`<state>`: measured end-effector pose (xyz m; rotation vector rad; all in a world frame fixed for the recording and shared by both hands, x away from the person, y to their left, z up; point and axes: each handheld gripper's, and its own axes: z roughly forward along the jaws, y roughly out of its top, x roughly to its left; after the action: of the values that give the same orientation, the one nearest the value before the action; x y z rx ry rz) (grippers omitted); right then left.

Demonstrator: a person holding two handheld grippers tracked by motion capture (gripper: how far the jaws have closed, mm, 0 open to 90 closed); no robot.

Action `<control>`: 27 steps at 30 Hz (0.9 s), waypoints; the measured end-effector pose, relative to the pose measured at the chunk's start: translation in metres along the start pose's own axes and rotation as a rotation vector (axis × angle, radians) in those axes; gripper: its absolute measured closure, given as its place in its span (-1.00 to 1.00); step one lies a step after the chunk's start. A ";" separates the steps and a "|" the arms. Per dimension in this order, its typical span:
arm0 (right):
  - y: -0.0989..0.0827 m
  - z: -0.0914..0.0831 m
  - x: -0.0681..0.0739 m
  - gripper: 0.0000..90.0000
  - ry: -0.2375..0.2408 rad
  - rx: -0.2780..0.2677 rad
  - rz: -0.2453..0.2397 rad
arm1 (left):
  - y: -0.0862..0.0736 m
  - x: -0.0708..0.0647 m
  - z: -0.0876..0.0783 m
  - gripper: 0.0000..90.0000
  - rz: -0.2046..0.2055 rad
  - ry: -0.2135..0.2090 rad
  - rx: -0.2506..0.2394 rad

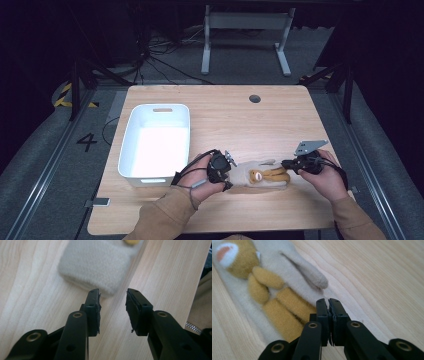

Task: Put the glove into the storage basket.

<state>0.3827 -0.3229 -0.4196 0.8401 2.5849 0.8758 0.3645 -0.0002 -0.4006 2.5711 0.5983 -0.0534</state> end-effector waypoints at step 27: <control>-0.020 -0.037 -0.010 0.71 -0.051 -0.078 0.117 | 0.047 -0.002 0.033 -0.47 0.109 0.037 -0.143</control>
<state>0.3664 -0.3588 -0.4026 0.9862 2.4620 0.9680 0.3847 -0.0533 -0.4081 2.4648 0.4571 0.0710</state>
